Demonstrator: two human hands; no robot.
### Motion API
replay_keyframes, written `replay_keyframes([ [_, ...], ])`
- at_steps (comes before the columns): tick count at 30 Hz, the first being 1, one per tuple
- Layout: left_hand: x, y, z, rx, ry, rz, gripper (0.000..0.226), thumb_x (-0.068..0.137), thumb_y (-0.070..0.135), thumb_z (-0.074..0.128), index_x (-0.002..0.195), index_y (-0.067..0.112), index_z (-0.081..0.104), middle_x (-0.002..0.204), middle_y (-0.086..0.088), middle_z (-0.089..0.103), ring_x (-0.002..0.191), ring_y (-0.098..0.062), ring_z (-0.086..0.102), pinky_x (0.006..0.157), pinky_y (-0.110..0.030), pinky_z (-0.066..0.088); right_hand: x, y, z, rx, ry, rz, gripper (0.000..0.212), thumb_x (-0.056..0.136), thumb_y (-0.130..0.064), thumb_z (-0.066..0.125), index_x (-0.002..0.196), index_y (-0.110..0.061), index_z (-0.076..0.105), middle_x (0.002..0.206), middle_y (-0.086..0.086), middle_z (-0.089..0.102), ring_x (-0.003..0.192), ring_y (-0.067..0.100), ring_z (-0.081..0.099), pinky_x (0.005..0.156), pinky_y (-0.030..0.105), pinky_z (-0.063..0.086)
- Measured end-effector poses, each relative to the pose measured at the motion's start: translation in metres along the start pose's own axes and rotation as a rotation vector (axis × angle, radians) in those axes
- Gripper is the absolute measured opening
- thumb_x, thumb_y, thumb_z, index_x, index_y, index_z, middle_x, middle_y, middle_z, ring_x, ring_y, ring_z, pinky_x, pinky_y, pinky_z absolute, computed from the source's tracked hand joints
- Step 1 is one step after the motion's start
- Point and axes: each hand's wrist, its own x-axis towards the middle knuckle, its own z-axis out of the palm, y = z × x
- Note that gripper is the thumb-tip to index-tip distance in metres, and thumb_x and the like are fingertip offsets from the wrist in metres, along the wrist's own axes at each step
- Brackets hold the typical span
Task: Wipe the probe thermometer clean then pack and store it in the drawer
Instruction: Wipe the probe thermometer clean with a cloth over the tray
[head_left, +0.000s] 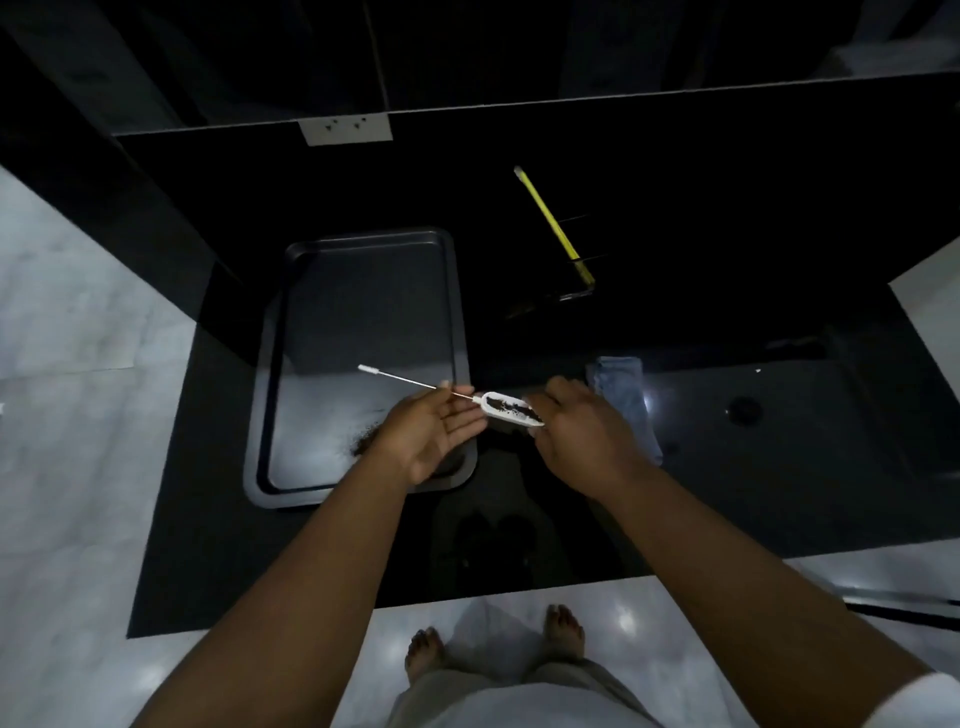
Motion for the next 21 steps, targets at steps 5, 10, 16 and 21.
replay_keyframes([
  [5,-0.022,0.003,-0.032,-0.076,0.074,0.061,0.028,0.101,0.022,0.042,0.098,-0.001,0.058,0.105,-0.025,0.063,0.098,-0.034,0.066,0.08,-0.037,0.059,0.023,-0.024,0.005,0.022,-0.053,-0.111,0.037,0.078,-0.017,0.061,0.114,-0.011,0.06,0.099,0.01,0.056,0.087,0.03,0.051,0.065,0.042,0.051],
  [10,-0.032,-0.001,-0.05,-0.101,0.143,0.14,0.025,0.101,0.018,0.044,0.096,-0.002,0.058,0.094,-0.023,0.065,0.091,-0.031,0.069,0.082,-0.037,0.059,0.025,-0.037,0.01,0.123,-0.046,-0.111,0.046,0.077,-0.027,0.069,0.119,-0.011,0.058,0.105,0.009,0.057,0.093,0.029,0.05,0.07,0.042,0.051],
  [16,-0.031,-0.009,-0.056,-0.153,0.137,0.164,0.022,0.099,0.017,0.046,0.094,-0.001,0.058,0.091,-0.022,0.065,0.087,-0.03,0.071,0.075,-0.035,0.06,-0.009,-0.013,0.006,0.252,-0.052,0.023,0.063,0.078,-0.034,0.073,0.133,-0.013,0.049,0.122,0.007,0.055,0.112,0.025,0.049,0.088,0.036,0.047],
  [21,-0.026,-0.017,-0.051,-0.164,0.117,0.166,0.018,0.097,0.013,0.05,0.089,0.001,0.061,0.083,-0.016,0.07,0.086,-0.028,0.072,0.079,-0.036,0.059,-0.038,0.039,0.015,0.112,-0.01,0.274,0.039,0.078,-0.024,0.072,0.111,-0.005,0.063,0.102,0.016,0.063,0.093,0.034,0.059,0.074,0.038,0.052],
])
